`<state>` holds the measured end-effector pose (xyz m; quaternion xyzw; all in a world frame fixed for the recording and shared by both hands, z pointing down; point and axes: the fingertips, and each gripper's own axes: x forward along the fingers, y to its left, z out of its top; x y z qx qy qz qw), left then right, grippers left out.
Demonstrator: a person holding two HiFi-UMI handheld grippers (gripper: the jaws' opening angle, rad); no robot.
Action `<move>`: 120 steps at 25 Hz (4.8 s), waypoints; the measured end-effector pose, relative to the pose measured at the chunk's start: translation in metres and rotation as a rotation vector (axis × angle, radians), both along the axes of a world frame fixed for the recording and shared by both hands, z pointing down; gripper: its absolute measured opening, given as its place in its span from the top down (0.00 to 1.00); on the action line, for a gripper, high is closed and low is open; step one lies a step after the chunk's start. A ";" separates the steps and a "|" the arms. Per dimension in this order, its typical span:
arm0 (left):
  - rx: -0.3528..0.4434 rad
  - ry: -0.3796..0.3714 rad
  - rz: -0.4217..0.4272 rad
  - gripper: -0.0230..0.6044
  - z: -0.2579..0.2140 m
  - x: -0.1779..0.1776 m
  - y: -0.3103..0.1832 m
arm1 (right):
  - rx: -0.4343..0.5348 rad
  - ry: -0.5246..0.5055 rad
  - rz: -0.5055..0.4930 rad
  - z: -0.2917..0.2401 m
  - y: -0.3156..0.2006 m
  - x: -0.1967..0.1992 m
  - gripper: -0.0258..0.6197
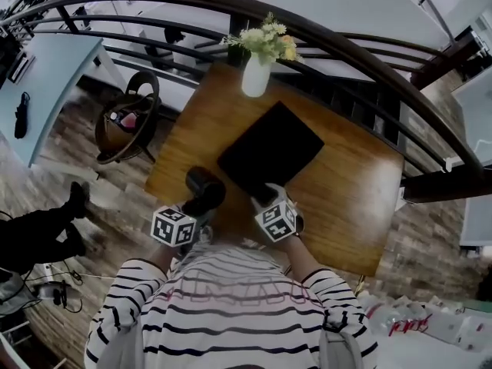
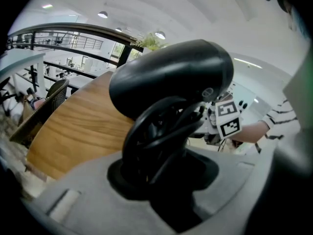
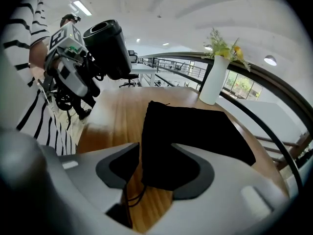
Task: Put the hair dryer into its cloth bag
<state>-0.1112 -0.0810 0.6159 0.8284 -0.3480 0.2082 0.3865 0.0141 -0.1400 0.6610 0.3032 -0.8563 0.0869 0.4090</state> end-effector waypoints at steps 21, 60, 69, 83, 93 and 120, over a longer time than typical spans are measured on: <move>-0.115 -0.083 0.088 0.72 0.040 0.004 0.016 | -0.074 -0.196 0.126 -0.018 -0.009 -0.002 0.94; -0.266 -0.442 0.501 0.72 0.084 0.044 -0.012 | -0.071 -0.597 0.332 -0.091 0.013 0.002 0.94; -0.238 -0.425 0.506 0.72 0.075 0.063 -0.013 | -0.033 -0.613 0.304 -0.104 0.024 -0.001 0.94; -0.244 -0.407 0.471 0.72 0.074 0.090 -0.029 | -0.035 -0.628 0.253 -0.108 0.037 0.001 0.94; -0.219 -0.357 0.444 0.72 0.070 0.113 -0.034 | -0.045 -0.624 0.211 -0.104 0.048 0.001 0.94; -0.159 -0.364 0.516 0.72 0.074 0.181 -0.077 | -0.101 -0.739 0.224 -0.097 0.037 0.039 0.94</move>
